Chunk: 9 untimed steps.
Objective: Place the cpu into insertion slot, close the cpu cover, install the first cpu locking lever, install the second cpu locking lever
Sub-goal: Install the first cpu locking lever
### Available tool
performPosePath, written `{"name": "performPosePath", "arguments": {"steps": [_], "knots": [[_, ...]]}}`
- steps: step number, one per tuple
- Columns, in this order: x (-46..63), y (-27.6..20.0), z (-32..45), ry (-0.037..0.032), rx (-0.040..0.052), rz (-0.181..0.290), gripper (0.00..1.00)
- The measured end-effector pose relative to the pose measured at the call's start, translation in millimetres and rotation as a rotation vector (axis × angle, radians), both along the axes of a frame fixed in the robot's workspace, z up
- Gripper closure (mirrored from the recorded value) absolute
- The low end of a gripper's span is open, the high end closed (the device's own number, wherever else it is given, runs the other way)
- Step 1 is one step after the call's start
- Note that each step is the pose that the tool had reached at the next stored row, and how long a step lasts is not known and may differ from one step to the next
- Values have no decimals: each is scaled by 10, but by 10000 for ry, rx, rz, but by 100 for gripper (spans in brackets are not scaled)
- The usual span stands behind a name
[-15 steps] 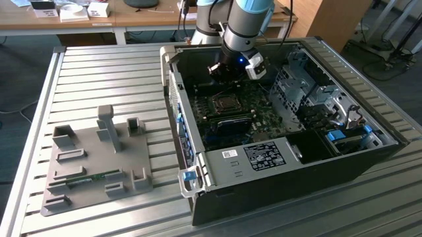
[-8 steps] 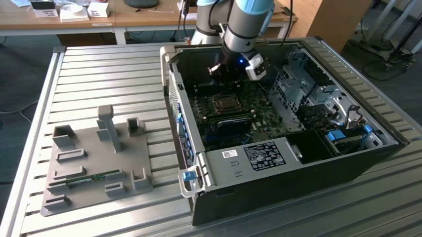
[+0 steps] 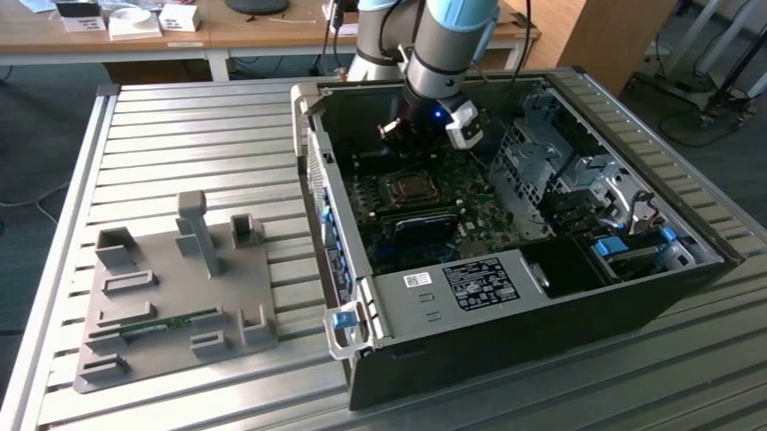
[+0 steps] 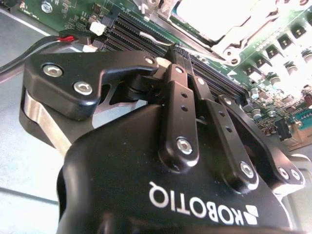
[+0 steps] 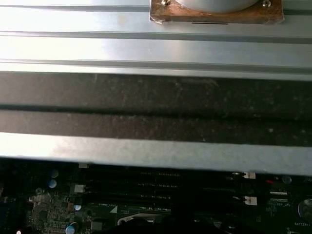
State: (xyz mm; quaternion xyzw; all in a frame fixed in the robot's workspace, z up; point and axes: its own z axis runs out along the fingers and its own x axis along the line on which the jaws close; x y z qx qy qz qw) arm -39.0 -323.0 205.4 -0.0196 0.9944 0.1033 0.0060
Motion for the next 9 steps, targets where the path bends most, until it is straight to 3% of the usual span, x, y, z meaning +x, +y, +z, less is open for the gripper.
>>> {"name": "performPosePath", "arguments": {"steps": [9], "knots": [[0, 0, -43, 1, -31, 0, 89]]}}
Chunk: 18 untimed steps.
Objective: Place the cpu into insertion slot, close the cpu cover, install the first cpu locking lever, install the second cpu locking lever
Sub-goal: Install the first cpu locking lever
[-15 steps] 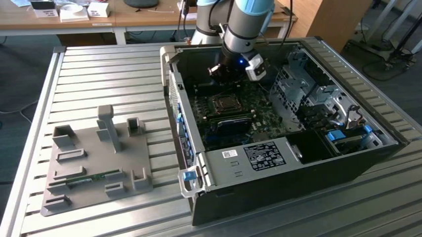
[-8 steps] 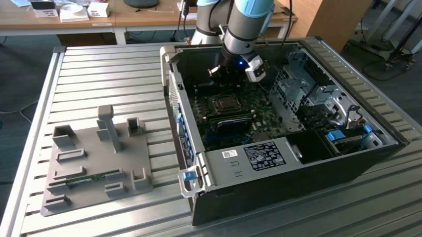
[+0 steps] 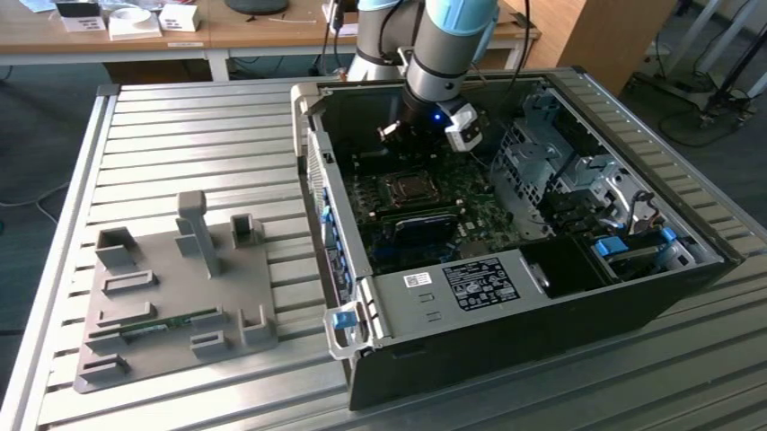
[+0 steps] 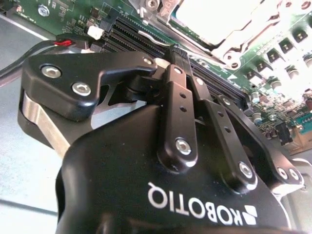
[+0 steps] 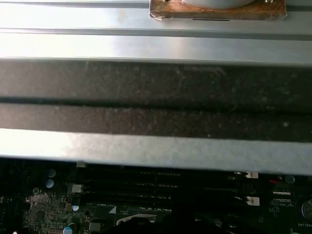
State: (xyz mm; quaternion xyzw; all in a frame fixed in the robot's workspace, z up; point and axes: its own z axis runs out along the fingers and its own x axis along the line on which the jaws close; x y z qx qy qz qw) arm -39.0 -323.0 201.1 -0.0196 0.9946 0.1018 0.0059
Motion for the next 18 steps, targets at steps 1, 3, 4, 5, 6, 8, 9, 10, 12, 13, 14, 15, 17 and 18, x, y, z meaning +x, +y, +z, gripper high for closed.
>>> {"name": "performPosePath", "arguments": {"steps": [1, 3, 4, 5, 6, 8, 9, 10, 12, 13, 14, 15, 17, 18], "knots": [[0, 0, 0, 0, -1, 0, 89], [0, 0, -1, 0, -1, 0, 89], [0, 0, -1, -1, 1, 0, 89], [0, 0, -2, -1, 1, 0, 89], [0, 0, -2, -1, 1, 0, 89], [0, 0, -2, -1, 1, 0, 89], [0, 0, -2, -1, 1, 0, 89], [0, 0, -2, -1, 1, 0, 89], [1, 2, -3, -2, 2, -1, 89], [1, 2, -3, -2, 3, -2, 89], [0, 2, -3, -1, 1, -10, 89], [0, 2, -2, -1, 1, -25, 89], [0, 2, -3, -1, 2, -76, 89], [1, 3, -3, -1, 2, -106, 89]]}}
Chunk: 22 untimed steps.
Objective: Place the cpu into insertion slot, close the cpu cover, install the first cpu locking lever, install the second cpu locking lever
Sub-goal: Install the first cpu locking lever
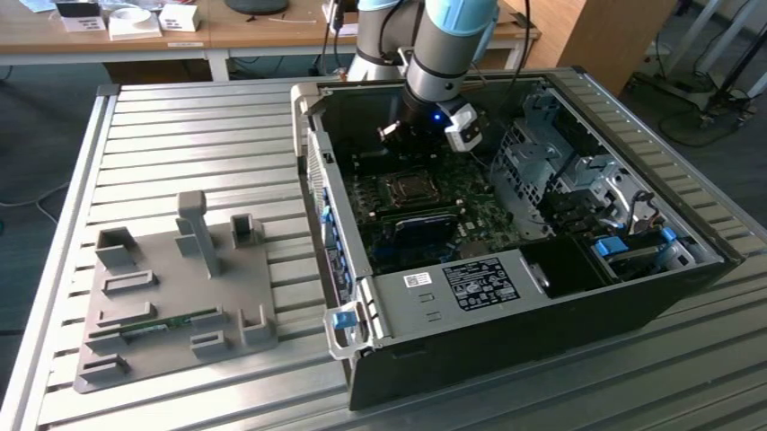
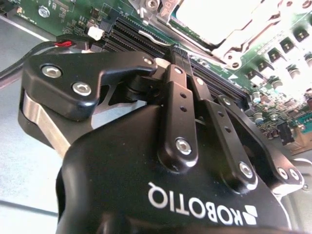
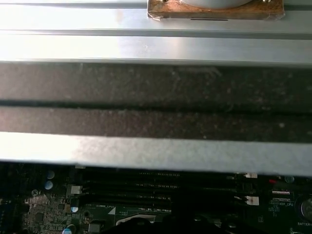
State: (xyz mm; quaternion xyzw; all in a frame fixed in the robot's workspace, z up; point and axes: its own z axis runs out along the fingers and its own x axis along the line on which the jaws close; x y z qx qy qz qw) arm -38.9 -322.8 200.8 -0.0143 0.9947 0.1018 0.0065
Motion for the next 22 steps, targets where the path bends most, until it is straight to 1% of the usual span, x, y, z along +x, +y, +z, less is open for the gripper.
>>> {"name": "performPosePath", "arguments": {"steps": [8, 17, 22], "knots": [[1, 0, 0, 0, 0, -112, 89], [2, 0, -6, 1, -2, -373, 89], [1, 0, -7, 0, -1, -410, 89]]}}
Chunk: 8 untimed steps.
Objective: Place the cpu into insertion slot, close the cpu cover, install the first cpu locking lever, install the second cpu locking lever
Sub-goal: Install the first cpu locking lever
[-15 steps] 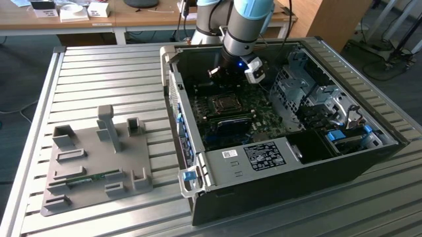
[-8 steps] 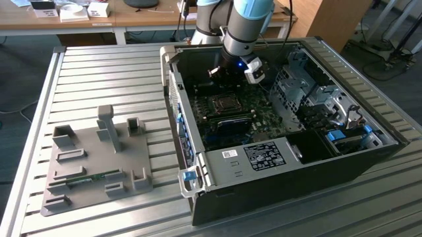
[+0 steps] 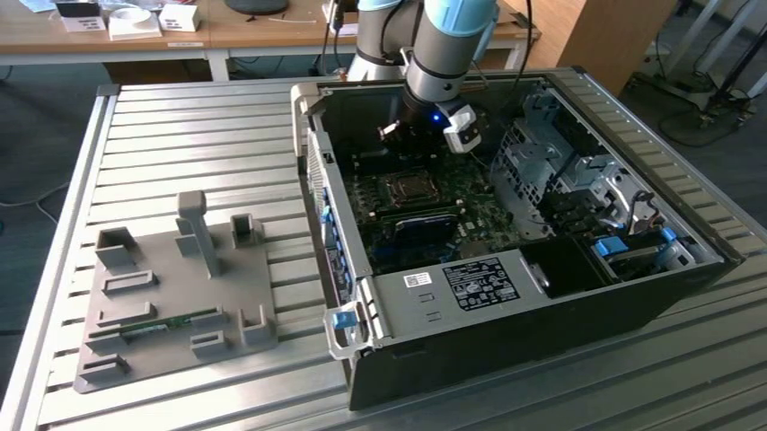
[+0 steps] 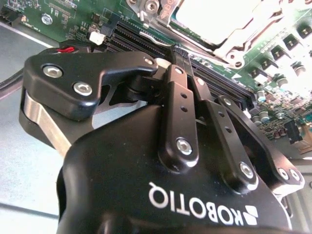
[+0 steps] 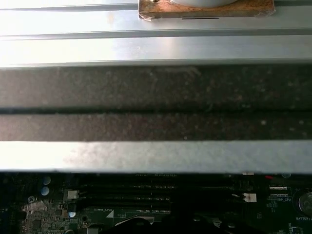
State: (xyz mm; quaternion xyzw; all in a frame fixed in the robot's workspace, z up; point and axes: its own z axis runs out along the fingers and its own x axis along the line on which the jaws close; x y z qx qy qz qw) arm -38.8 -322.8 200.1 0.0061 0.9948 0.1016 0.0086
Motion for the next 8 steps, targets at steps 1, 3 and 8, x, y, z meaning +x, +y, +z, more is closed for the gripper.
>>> {"name": "performPosePath", "arguments": {"steps": [1, 3, 8], "knots": [[0, 0, 0, 0, 0, 0, 89], [0, 1, 0, -1, 1, -1, 89], [0, 1, 0, 0, 1, -32, 89]]}}
